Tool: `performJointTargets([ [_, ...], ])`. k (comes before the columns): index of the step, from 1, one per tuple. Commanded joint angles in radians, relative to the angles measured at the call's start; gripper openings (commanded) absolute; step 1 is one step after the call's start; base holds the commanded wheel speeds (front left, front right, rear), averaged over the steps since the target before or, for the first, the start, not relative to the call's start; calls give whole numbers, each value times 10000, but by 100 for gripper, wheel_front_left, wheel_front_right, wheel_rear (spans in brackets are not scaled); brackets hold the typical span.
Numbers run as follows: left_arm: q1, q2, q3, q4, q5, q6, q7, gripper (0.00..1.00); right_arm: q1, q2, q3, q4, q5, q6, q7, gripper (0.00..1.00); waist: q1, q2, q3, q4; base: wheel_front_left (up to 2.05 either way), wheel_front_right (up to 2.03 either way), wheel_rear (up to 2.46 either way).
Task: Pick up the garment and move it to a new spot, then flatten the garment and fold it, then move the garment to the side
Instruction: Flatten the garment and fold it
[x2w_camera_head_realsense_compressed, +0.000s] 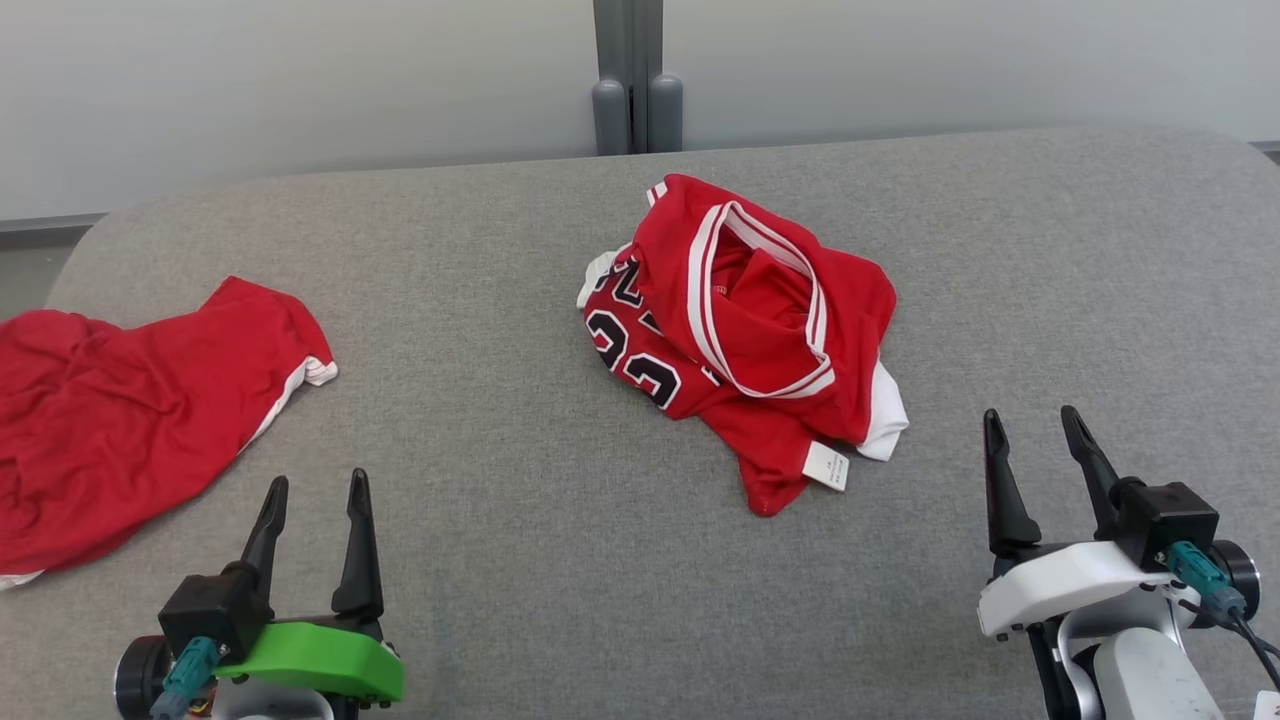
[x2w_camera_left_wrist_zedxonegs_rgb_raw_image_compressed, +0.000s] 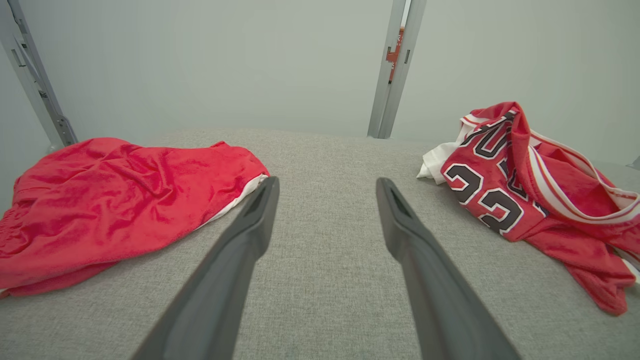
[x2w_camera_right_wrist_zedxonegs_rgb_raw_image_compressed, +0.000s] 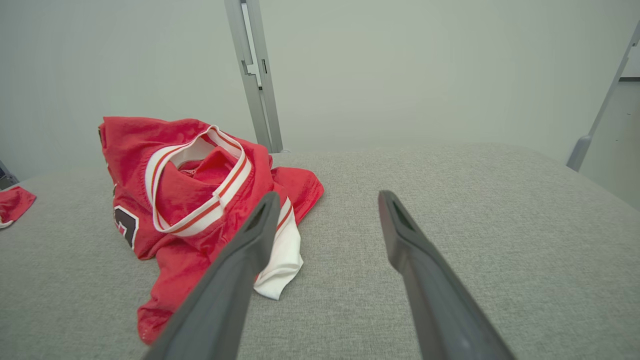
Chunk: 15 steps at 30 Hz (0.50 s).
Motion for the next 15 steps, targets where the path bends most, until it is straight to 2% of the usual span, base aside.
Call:
performJointTargets([
  [1,109,-37,53,-35,81,-69,-4,100,66,-28,9,14,39,1,-34,100,0,0,21,-23,0,0,0],
  [7,-3,-141,195,-46,233,-185,-5,100,-192,-24,398,200,124,1,30,100,0,0,108,-29,0,0,0],
  [15,-218,-230,100,-70,204,-300,-5,100,-2030,-30,2117,1422,-51,1,1948,100,0,0,418,225,0,0,0],
])
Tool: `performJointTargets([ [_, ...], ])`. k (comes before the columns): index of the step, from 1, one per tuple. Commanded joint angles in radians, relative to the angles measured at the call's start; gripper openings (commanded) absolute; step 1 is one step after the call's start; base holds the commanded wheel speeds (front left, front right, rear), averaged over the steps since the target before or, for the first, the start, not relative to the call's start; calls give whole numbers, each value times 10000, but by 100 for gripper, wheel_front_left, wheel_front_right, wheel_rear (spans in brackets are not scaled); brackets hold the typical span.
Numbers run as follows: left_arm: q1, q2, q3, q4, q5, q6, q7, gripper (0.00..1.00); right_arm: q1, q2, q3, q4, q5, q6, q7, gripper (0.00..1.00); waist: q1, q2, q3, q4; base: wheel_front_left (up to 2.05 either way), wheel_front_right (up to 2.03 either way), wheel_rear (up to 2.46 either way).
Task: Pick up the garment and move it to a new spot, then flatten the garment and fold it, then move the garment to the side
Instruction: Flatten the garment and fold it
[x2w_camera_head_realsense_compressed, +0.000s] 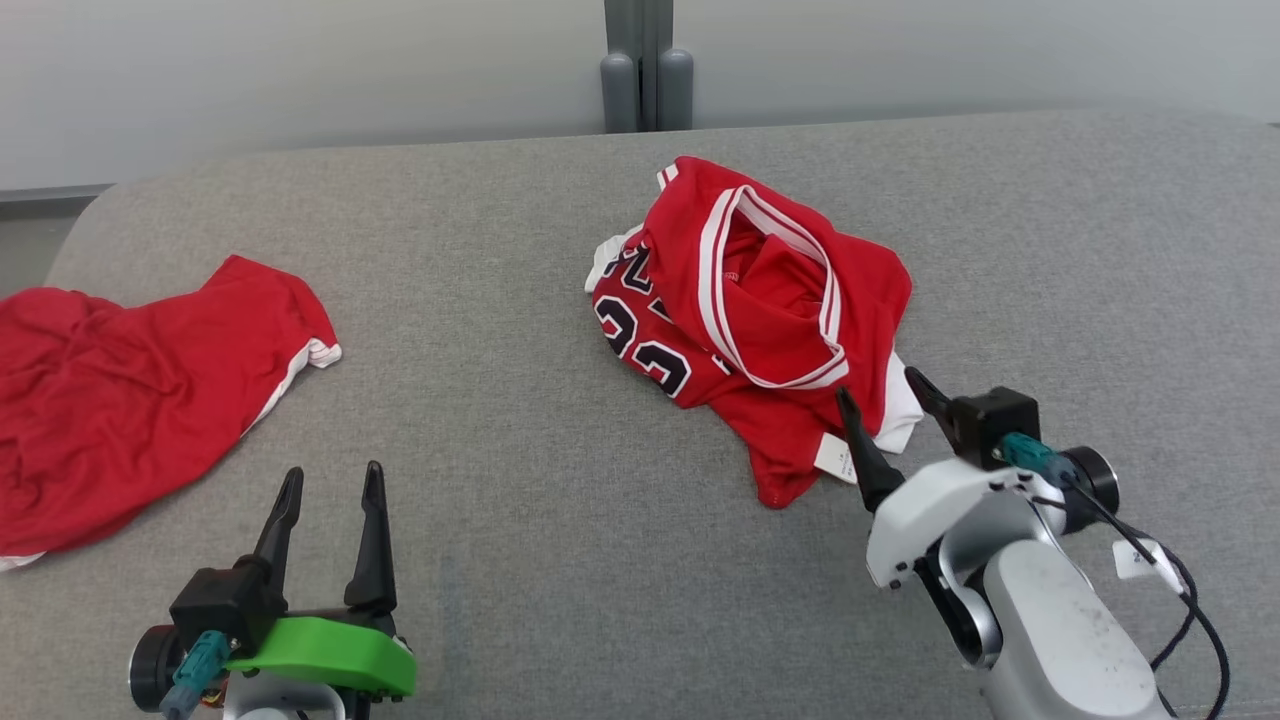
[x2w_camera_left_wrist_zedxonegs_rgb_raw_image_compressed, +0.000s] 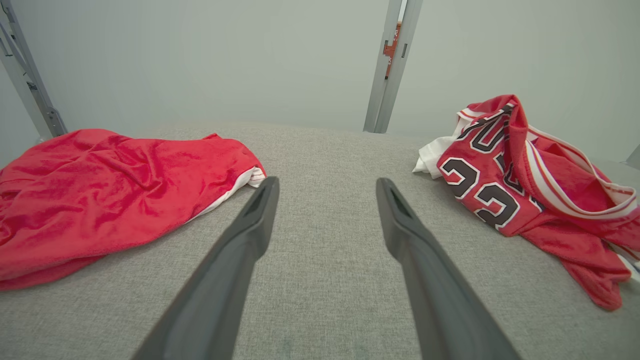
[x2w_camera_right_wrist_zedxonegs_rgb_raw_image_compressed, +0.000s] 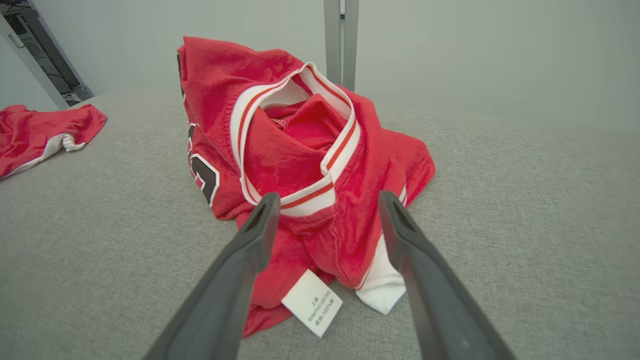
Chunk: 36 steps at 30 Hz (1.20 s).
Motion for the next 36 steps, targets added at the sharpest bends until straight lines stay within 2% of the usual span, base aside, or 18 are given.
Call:
performJointTargets([
  [1,-217,-1,0,9,4,-50,-5,100,-434,-40,120,325,-131,1,250,100,0,0,140,161,0,0,0],
  [6,-399,-23,-148,79,-115,-80,-5,100,-1531,-40,255,1817,-308,1,963,100,0,0,384,503,0,0,0],
  [14,-528,-23,-402,107,-346,-105,-5,100,-2519,-31,236,3502,-987,1,1041,100,0,0,612,879,0,0,0],
  [15,-529,-24,-400,105,-343,-102,-5,100,-2599,-33,278,3604,-994,1,983,47,0,0,607,905,0,0,0],
  [16,-517,-24,-395,106,-354,-102,-5,100,-2694,-37,336,3676,-1000,1,835,8,0,0,593,933,0,0,0],
  [17,-500,-24,-389,107,-359,-102,-5,100,-2737,-38,397,3738,-995,1,732,0,0,0,576,950,0,0,0],
  [22,-313,-25,-358,83,-355,-81,-5,100,-2811,-30,815,3413,-633,1,-102,0,0,0,404,961,0,0,0],
  [27,-172,-24,-253,-8,-342,-57,-5,100,-3071,-28,1830,2366,638,1,-289,0,0,0,248,817,0,0,0],
  [31,-91,-23,-176,-82,-292,-46,-5,100,-3590,-30,2846,1253,3098,1,-38,0,0,0,226,632,0,0,0],
  [33,-115,-22,-137,-118,-257,-39,-5,100,-3957,-32,3243,719,4978,1,122,0,0,0,262,555,0,0,0],
  [36,-194,-24,-135,-186,-241,-48,-5,100,-4821,-27,3856,391,6864,3,92,0,0,0,349,483,0,0,0],
])
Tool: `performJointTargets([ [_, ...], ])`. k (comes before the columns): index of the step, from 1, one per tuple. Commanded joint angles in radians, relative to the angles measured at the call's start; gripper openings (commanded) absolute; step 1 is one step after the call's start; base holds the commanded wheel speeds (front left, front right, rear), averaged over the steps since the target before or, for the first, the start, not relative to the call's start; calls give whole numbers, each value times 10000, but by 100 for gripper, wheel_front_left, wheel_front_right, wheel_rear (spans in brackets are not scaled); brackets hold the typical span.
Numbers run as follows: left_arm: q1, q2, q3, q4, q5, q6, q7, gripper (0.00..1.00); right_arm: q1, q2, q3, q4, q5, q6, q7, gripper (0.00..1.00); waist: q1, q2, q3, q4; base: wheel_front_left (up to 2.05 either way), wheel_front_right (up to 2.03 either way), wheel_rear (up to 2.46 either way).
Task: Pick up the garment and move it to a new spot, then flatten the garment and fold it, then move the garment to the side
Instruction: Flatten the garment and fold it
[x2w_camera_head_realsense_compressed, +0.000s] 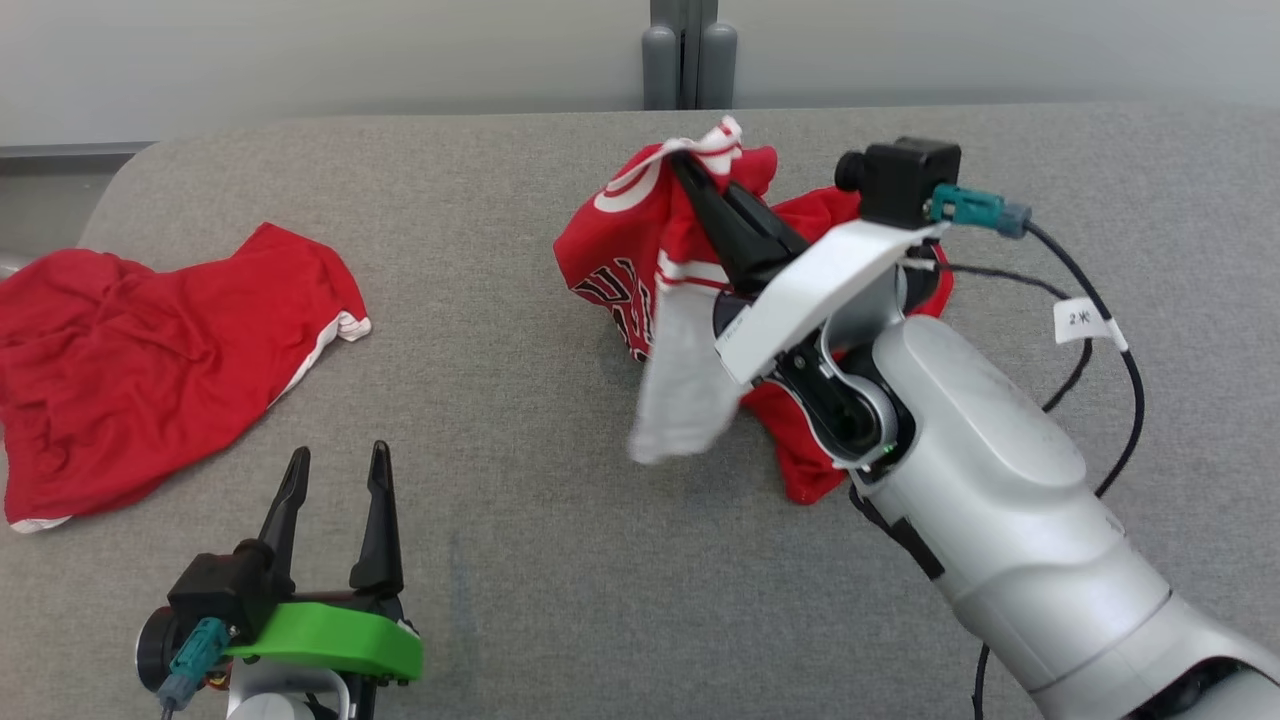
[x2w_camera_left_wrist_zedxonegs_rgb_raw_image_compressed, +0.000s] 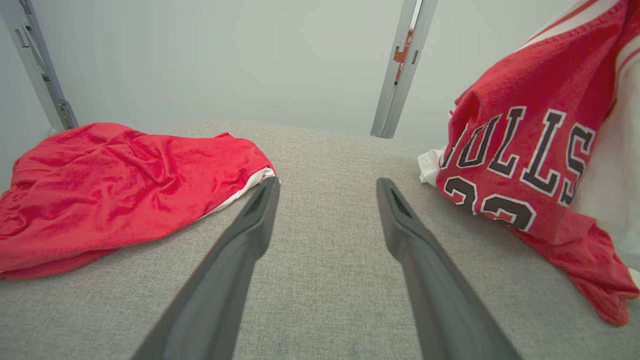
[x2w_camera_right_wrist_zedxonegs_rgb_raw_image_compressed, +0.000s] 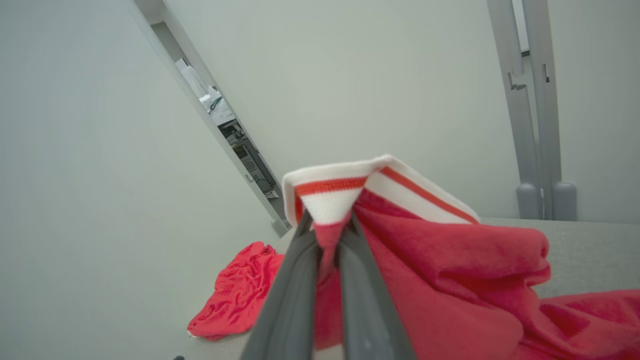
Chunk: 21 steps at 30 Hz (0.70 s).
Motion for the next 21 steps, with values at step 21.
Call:
performJointTargets([
  [21,-154,20,-15,-230,-110,76,-5,100,-3141,-42,-1390,1744,1847,5,-2090,0,0,0,435,-585,0,0,0],
])
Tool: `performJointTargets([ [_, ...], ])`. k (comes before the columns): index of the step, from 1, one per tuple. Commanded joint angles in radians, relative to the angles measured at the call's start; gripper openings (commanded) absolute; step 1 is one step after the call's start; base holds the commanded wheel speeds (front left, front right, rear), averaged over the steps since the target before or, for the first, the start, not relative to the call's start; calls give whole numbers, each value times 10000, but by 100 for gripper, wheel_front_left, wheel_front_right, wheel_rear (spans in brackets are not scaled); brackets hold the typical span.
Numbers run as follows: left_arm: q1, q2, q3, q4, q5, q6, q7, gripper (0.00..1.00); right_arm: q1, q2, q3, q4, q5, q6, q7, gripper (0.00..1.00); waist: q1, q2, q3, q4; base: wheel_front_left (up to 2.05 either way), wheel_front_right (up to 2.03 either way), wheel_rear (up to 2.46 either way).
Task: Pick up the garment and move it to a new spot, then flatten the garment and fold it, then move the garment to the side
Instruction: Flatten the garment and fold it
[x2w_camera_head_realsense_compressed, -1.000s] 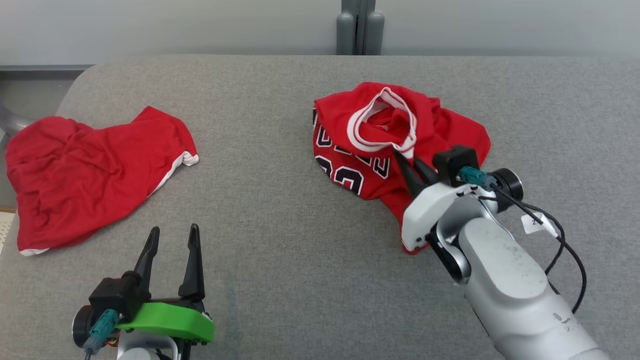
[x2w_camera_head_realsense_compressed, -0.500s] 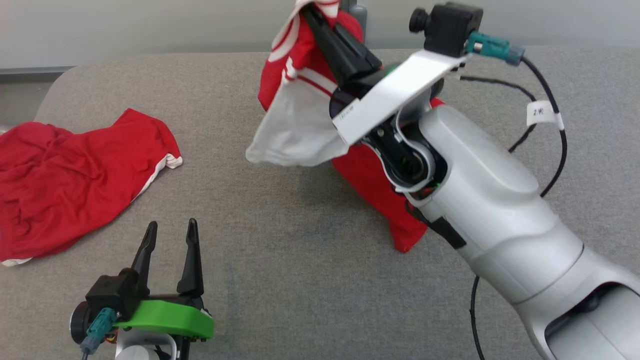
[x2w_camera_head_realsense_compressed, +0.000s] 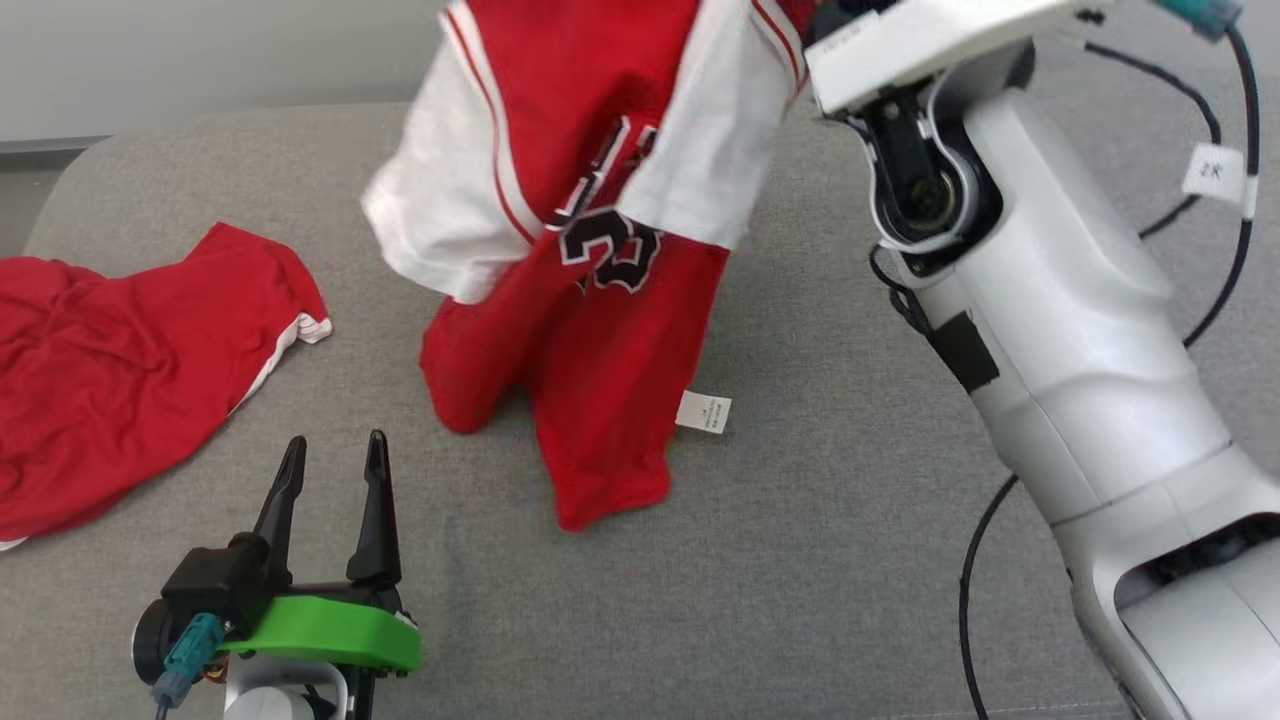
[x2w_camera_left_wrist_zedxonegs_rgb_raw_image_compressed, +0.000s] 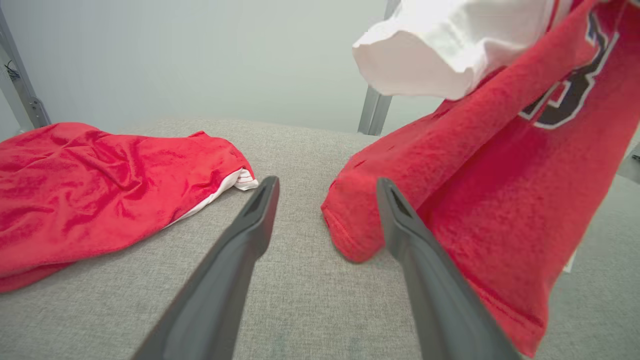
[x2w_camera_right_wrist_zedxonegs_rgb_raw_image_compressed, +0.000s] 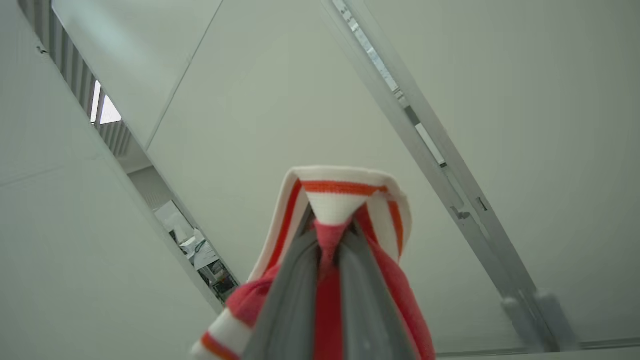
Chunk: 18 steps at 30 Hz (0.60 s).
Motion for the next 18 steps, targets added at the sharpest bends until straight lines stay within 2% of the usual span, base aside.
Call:
performJointTargets([
  [1,-121,20,29,-42,-39,32,-5,100,384,-86,-573,279,-598,5,-29,0,0,0,165,-185,0,0,0],
  [4,-221,21,15,-59,-43,21,-5,100,1507,-80,-2209,836,-1952,5,-29,0,0,0,309,-313,0,0,0],
  [8,-309,21,-42,-48,-34,-5,-5,100,2906,-79,-4132,803,-3301,6,-31,0,0,0,452,-422,0,0,0],
  [12,-355,23,-37,-19,12,-16,-5,100,4125,-56,-5171,291,-4024,6,-30,0,0,0,497,-505,0,0,0],
  [16,-312,22,-9,19,34,-34,-5,100,5082,-67,-5519,-109,-5001,5,-30,0,0,0,472,-602,0,0,0],
  [17,-299,22,-8,24,40,-39,-5,100,5234,-75,-5659,-129,-5181,5,-17,34,0,0,463,-620,0,0,0],
  [18,-294,21,-25,32,57,-43,-5,100,5367,-69,-5735,-161,-5508,5,43,100,0,0,452,-634,0,0,0],
])
